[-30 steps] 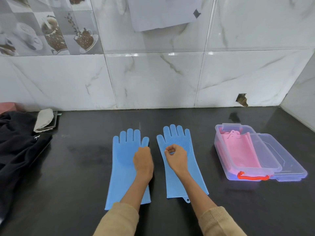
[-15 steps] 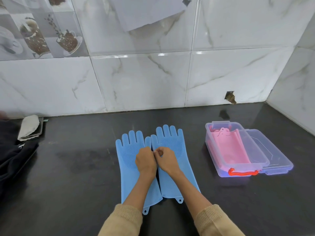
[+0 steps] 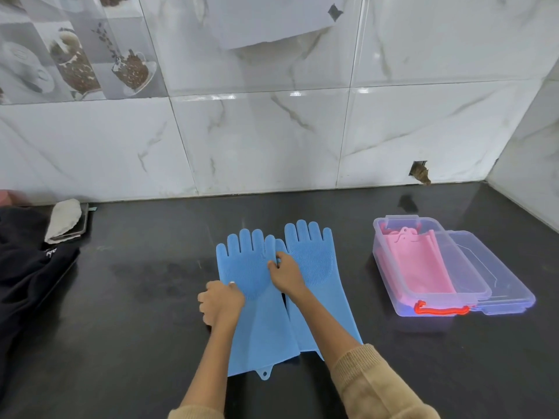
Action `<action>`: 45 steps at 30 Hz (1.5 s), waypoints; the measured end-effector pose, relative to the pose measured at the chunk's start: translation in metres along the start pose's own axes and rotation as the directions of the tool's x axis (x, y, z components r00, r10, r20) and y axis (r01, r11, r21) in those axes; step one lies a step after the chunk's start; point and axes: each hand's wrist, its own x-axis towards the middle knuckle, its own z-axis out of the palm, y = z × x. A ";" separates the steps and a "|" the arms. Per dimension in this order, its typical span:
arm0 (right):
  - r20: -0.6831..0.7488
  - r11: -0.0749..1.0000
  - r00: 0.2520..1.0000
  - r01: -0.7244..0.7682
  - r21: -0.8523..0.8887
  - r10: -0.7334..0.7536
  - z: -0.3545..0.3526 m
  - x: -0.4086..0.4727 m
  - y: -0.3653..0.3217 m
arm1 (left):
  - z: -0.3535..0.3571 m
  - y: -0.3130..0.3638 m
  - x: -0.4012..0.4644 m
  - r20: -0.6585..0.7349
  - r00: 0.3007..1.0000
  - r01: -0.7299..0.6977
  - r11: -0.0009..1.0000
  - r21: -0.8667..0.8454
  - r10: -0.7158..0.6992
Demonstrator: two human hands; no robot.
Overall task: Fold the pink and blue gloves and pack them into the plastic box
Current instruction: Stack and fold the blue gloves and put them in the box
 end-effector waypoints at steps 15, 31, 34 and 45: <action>-0.243 0.986 0.968 -0.016 0.169 0.057 -0.069 0.011 0.003 | 0.017 0.060 -0.008 0.289 0.791 -0.341 0.781 -0.524 0.539; -0.286 0.968 0.926 -0.227 0.107 0.249 -0.105 -0.002 0.061 | 0.065 0.035 0.000 0.227 0.768 -0.544 0.797 -0.262 0.599; -0.258 0.971 0.938 -0.208 0.115 0.231 -0.109 -0.003 0.063 | 0.067 0.038 -0.003 0.223 0.742 -0.610 0.775 -0.168 0.632; -0.367 0.983 0.917 -0.178 -0.032 0.154 -0.106 -0.007 0.062 | 0.067 0.036 -0.019 0.018 0.802 -0.597 0.802 -0.014 0.597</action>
